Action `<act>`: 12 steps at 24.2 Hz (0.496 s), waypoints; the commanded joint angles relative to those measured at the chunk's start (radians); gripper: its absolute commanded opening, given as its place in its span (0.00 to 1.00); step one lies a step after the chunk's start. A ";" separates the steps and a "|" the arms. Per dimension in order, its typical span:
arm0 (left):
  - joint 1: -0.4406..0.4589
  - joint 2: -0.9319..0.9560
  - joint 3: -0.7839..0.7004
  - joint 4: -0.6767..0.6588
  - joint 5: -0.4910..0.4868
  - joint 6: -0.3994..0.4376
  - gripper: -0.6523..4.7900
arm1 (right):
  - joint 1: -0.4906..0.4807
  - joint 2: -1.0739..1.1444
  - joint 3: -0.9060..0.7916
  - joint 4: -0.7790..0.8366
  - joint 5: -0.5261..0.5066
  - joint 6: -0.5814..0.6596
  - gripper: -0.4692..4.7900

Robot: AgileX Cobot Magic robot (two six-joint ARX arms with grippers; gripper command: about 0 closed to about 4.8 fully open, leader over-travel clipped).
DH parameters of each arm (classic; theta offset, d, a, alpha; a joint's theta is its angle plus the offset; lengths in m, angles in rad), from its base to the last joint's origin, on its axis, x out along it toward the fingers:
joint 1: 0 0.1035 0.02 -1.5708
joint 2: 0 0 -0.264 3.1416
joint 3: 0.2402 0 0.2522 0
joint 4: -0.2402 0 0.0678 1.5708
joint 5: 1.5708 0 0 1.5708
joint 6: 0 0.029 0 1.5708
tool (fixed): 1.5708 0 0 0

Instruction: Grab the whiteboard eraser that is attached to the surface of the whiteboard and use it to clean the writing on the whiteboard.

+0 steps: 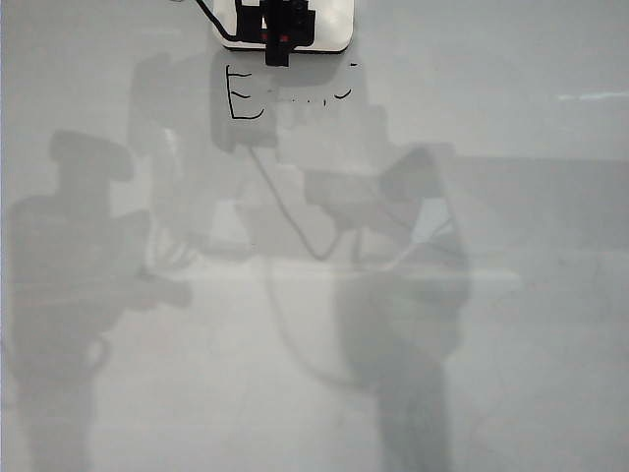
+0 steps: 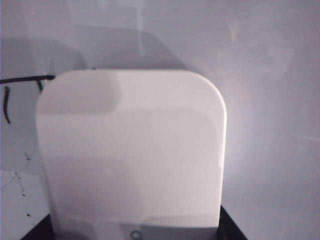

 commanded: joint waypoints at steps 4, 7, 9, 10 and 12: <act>-0.001 0.000 0.005 0.013 0.012 0.000 0.11 | -0.002 0.034 0.003 -0.074 -0.003 -0.002 0.58; -0.001 0.000 0.005 0.014 0.013 -0.001 0.11 | -0.001 0.071 0.003 -0.073 -0.005 -0.001 0.58; -0.001 0.000 0.005 0.013 0.012 -0.001 0.11 | -0.002 0.109 0.003 -0.073 -0.003 0.007 0.58; -0.001 0.000 0.005 0.014 0.012 0.000 0.11 | -0.002 0.132 0.003 -0.073 -0.003 0.022 0.58; -0.001 0.000 0.005 0.014 0.012 0.000 0.11 | -0.002 0.164 0.003 -0.074 -0.003 0.034 0.58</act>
